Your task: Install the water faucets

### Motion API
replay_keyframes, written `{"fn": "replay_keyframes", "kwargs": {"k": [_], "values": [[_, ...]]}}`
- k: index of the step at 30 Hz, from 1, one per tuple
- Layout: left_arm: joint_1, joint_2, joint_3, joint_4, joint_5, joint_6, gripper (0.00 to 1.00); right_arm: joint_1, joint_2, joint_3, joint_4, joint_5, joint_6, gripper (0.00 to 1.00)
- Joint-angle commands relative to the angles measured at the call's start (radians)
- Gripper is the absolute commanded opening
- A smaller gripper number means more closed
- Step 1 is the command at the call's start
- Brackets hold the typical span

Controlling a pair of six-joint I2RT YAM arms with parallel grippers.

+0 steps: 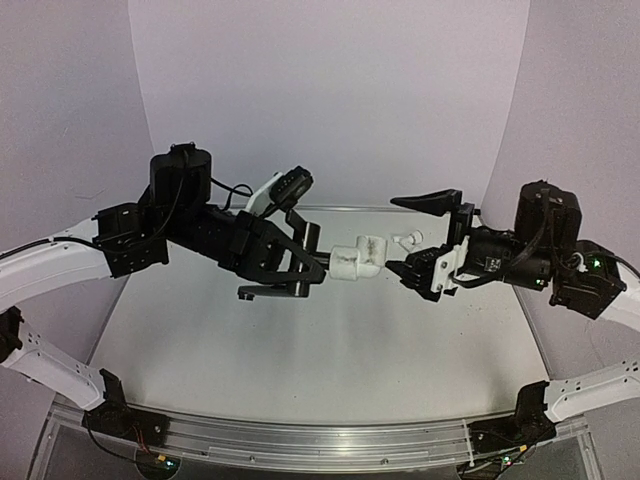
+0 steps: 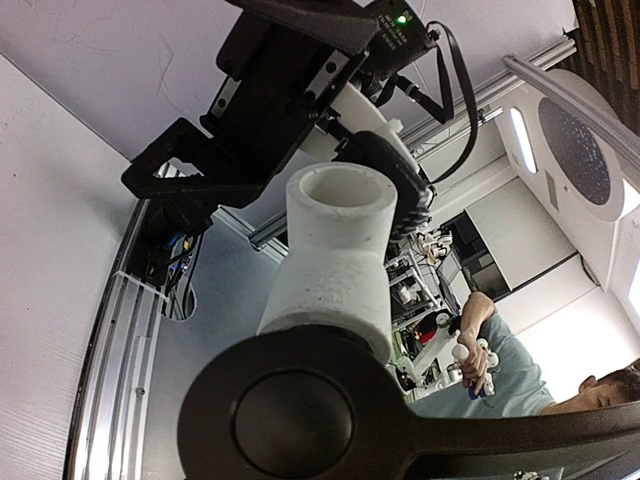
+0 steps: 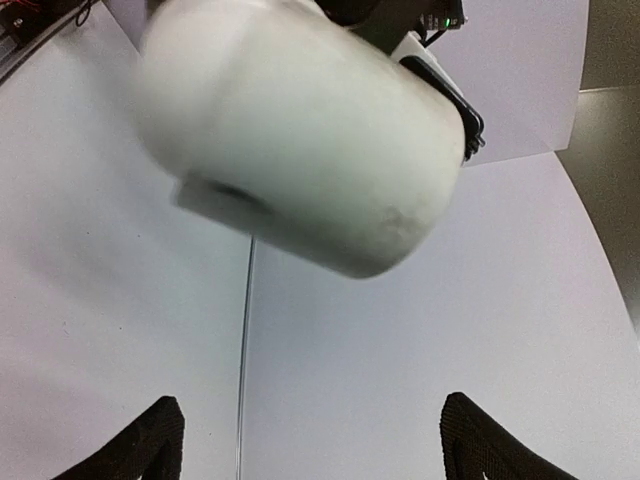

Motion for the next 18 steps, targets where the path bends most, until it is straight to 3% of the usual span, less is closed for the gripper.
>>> {"fn": "replay_keyframes", "kwargs": {"k": [1,10,13,18], "values": [[0.022,0.001,0.019,0.179,0.0,-0.076,0.0,0.004,-0.049,-0.04,0.019,-0.06,-0.145,0.93],[0.022,0.09,0.052,0.176,0.056,-0.157,0.0,0.014,-0.024,-0.101,0.12,-0.119,-0.456,0.93],[0.023,0.096,0.047,0.184,0.049,-0.172,0.0,0.024,-0.013,-0.111,0.147,-0.118,-0.513,0.88],[0.024,0.101,0.043,0.195,0.03,-0.189,0.0,0.04,-0.009,-0.134,0.158,-0.128,-0.603,0.7]]}}
